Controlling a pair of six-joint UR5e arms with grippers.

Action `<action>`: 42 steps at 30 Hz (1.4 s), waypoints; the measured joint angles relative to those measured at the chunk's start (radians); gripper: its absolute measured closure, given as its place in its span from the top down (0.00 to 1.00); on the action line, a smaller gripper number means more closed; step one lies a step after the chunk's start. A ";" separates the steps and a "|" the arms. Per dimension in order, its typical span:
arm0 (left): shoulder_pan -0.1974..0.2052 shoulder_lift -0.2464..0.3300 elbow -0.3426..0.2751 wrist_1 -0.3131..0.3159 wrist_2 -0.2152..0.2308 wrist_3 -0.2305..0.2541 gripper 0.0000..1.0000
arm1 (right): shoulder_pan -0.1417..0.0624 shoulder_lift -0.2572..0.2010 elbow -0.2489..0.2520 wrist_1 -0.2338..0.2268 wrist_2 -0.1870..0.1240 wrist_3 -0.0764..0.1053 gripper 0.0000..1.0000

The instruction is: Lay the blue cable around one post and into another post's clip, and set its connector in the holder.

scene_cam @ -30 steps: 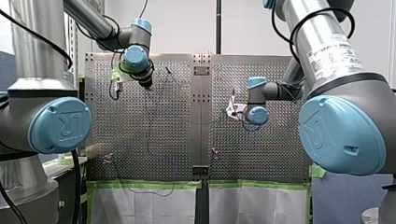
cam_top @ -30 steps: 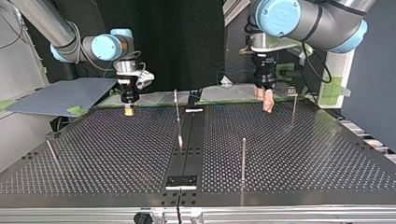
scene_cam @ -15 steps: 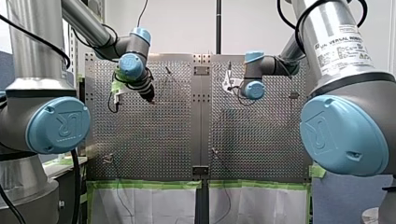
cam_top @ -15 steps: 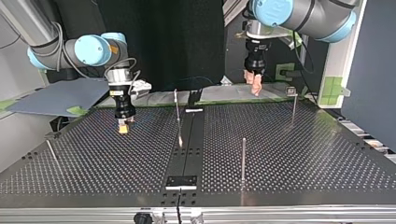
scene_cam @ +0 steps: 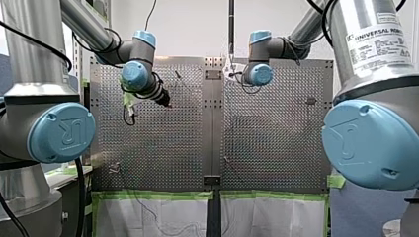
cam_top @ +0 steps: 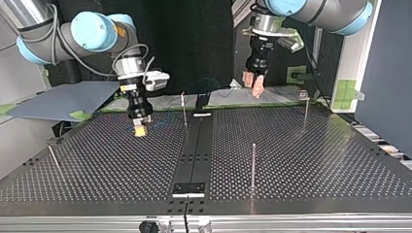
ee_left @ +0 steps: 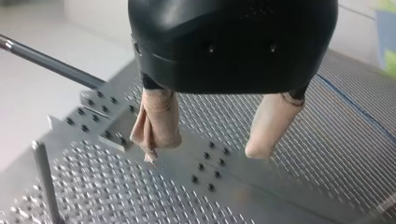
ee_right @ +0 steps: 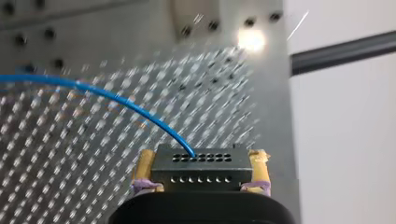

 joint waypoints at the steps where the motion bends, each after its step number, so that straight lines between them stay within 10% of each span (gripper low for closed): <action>1: -0.001 0.001 0.000 0.008 0.009 -0.008 1.00 | 0.008 -0.008 -0.002 0.004 0.005 -0.003 0.00; 11: -0.009 0.004 0.002 0.100 0.114 -0.114 1.00 | 0.095 -0.095 -0.008 0.047 0.086 -0.034 0.00; 16: -0.009 0.004 0.002 0.112 0.155 -0.155 1.00 | 0.126 -0.135 0.016 0.077 0.125 -0.021 0.00; 32: -0.034 -0.020 0.002 0.127 0.297 -0.297 1.00 | 0.102 -0.268 0.155 -0.031 0.270 -0.015 0.00; 42: -0.054 -0.020 0.003 0.128 0.355 -0.387 1.00 | 0.105 -0.250 0.209 -0.117 0.291 -0.086 0.00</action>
